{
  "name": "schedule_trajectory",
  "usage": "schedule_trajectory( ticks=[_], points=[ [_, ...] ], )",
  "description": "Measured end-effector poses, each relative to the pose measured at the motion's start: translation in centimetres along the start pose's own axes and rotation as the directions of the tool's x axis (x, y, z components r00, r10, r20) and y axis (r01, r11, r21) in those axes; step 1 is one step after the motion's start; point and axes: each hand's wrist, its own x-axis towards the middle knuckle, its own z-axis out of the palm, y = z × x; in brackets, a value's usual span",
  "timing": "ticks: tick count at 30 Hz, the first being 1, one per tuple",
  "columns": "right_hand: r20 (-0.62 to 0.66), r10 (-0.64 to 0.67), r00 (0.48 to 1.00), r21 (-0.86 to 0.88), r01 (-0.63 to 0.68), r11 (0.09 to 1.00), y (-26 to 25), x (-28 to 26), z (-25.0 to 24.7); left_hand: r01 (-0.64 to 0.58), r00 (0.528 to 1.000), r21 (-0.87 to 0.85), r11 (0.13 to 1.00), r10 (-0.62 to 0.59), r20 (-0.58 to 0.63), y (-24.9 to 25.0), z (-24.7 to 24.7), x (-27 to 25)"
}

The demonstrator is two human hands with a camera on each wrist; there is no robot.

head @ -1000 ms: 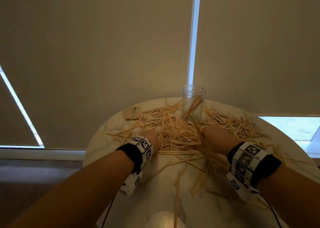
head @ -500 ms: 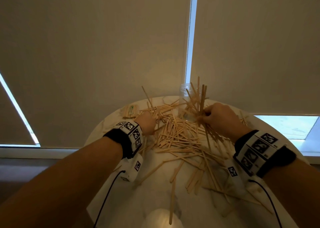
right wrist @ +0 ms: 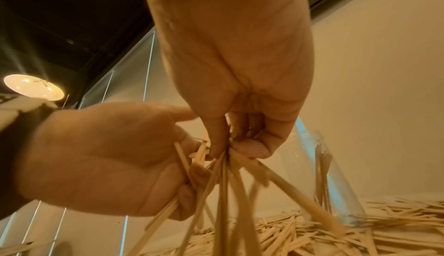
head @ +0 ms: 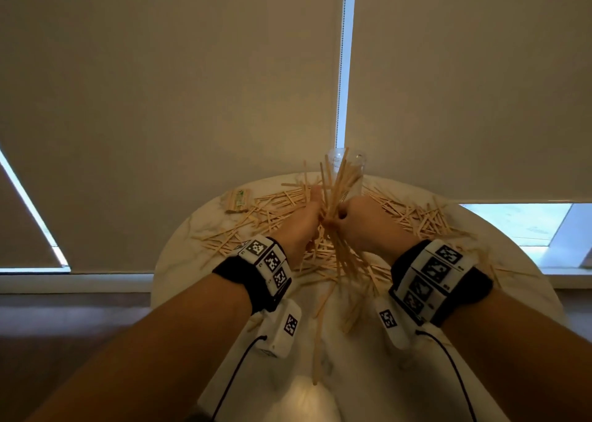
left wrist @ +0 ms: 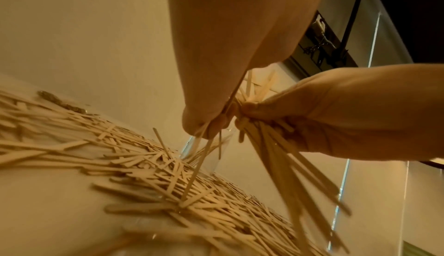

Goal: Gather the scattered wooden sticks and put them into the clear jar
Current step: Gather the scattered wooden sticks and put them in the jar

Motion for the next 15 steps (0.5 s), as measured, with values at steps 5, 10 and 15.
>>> schedule_trajectory(
  ticks=[5, 10, 15],
  points=[
    [-0.031, -0.101, 0.994, -0.227, 0.091, 0.970, -1.2, -0.8, 1.2, -0.070, 0.998, -0.019, 0.997, 0.070, 0.000, -0.9, 0.4, 0.9],
    [0.036, -0.063, 0.997, -0.226, 0.069, 0.972, -1.0, -0.9, 1.6, -0.087, 0.989, 0.030, 0.996, 0.090, -0.114, -1.5, -0.2, 2.1],
    [-0.024, -0.112, 0.993, -0.146, 0.108, 0.983, -0.2, -1.7, 0.7, -0.142, 0.977, 0.004, 0.990, 0.141, -0.162, -2.1, -1.9, 3.1]
  ],
)
